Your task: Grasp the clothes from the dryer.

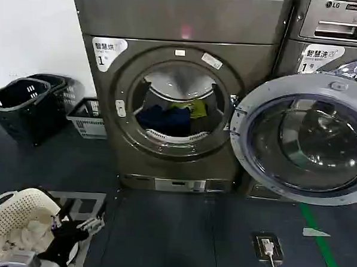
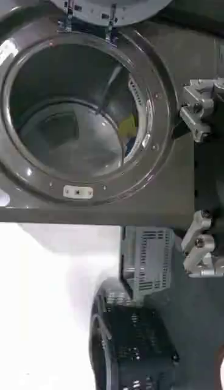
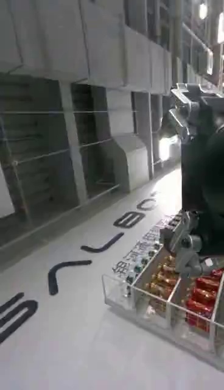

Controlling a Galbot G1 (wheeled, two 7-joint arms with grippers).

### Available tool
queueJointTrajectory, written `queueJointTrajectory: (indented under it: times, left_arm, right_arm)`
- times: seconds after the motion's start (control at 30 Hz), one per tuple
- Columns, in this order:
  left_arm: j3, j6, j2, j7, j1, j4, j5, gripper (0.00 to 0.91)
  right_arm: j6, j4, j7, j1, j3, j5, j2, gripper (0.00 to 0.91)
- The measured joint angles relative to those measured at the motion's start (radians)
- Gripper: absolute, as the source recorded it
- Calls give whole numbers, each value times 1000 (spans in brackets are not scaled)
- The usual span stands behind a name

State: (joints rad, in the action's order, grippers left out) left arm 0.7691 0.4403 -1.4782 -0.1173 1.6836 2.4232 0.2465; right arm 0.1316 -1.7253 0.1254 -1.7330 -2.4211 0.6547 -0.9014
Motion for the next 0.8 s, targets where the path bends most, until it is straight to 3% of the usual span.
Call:
queueJointTrajectory:
  times: [0.8]
  left_arm:
    - [-4, -38, -9, 3, 1, 32, -17, 907]
  right_arm:
    - [-46, -1, 35, 3, 0, 36, -4, 907]
